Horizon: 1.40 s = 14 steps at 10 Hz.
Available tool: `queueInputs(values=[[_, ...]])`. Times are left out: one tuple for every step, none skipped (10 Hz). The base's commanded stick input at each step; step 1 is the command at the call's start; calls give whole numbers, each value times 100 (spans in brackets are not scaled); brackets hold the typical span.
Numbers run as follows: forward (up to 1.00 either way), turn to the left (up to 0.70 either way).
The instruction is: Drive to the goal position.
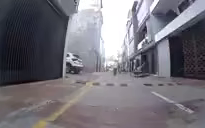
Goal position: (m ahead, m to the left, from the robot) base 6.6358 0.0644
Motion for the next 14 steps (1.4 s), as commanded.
queueInputs(values=[[85, -34], [85, -29], [85, -15], [85, -1], [85, 0], [85, 0], [85, 0], [85, 0], [85, 0], [85, 0], [85, 0], [85, 0], [85, 0], [85, 0]])
